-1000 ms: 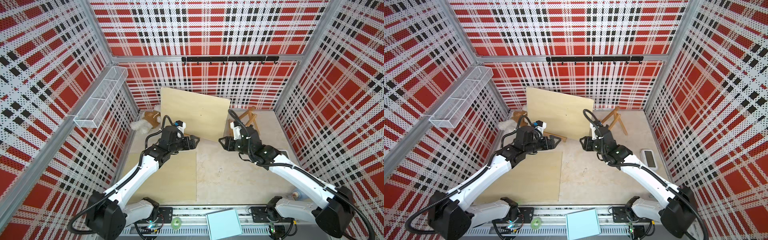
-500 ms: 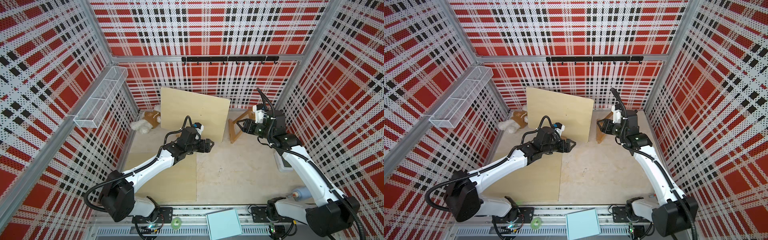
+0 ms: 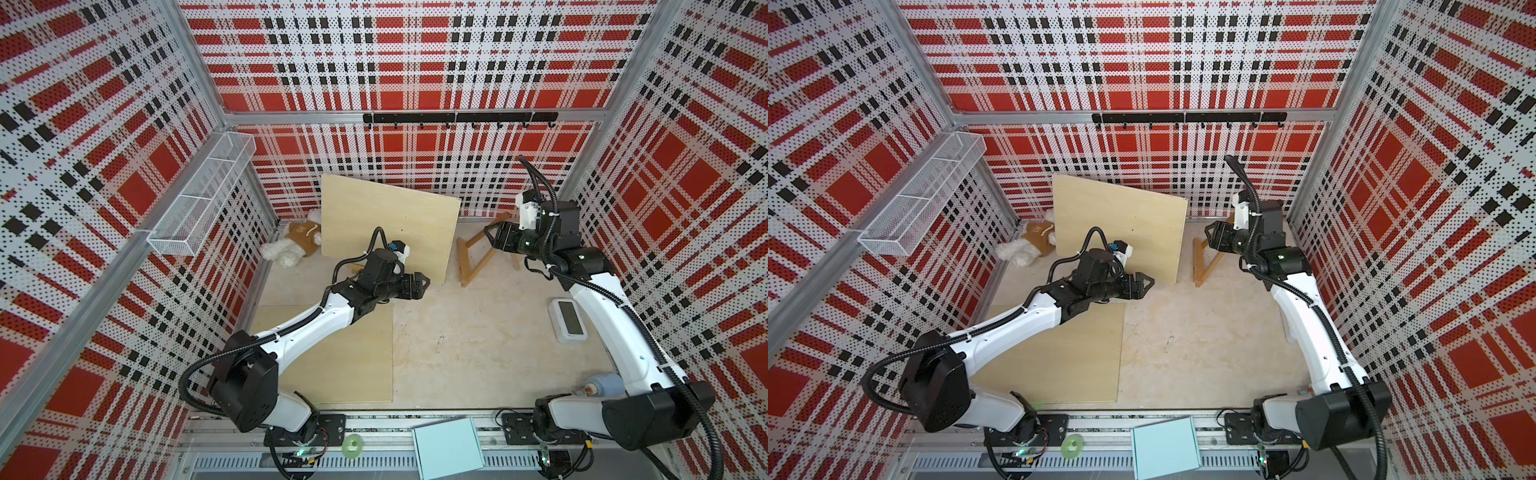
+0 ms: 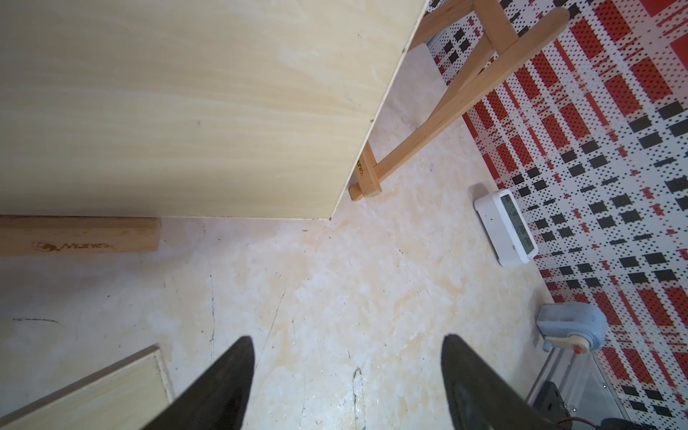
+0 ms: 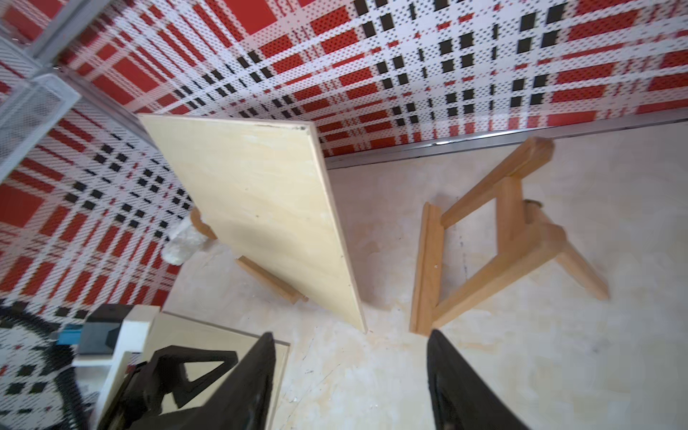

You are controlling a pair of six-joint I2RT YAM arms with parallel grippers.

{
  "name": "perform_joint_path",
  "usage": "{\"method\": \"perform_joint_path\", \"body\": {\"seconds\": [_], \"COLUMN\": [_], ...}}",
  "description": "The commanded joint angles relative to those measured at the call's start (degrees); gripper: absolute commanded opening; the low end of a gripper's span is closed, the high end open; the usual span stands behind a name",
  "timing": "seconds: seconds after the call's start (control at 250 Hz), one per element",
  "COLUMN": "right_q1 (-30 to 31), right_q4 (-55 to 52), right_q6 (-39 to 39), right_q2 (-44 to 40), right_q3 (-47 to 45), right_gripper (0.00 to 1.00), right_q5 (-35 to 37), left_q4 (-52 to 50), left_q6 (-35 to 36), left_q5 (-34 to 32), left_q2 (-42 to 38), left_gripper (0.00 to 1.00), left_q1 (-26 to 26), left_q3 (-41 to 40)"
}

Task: Disassemble the easel
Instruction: Pick up the easel at the center of the board.

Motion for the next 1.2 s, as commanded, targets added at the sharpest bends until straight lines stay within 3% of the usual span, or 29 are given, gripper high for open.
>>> {"method": "perform_joint_path", "body": {"seconds": [0.0, 0.136, 0.332, 0.796, 0.912, 1.052, 1.192], "right_q1": [-2.6, -5.6, -6.8, -6.8, -6.8, -6.8, -6.8], "right_q4": [-5.6, -3.1, 3.7, 7.7, 8.9, 10.2, 10.2], "right_q6": [-1.9, -0.8, 0.5, -1.6, -3.0, -4.4, -6.0], "right_q2": [3.0, 5.4, 10.3, 17.9, 19.4, 19.5, 18.2], "right_q3": [2.7, 1.5, 1.0, 2.5, 3.4, 2.9, 2.0], "right_gripper": [0.69, 0.7, 0.7, 0.68, 0.59, 0.34, 0.18], "right_q5": [8.8, 8.7, 0.7, 6.7, 4.8, 3.6, 3.5], "left_q4": [1.5, 1.5, 1.5, 1.6, 1.5, 0.9, 0.6], "left_q6": [0.7, 1.0, 0.9, 1.1, 1.2, 1.6, 1.9], "left_q5": [0.9, 1.2, 1.2, 1.7, 1.7, 1.5, 1.3], "left_q2": [0.7, 0.8, 0.2, 0.3, 0.7, 0.9, 0.7], "left_gripper": [0.81, 0.81, 0.81, 0.81, 0.81, 0.81, 0.81], "left_q1": [0.2, 0.3, 0.8, 1.7, 1.7, 1.8, 1.9], "left_q3": [1.7, 1.6, 0.7, 0.8, 1.6, 2.3, 2.4]}}
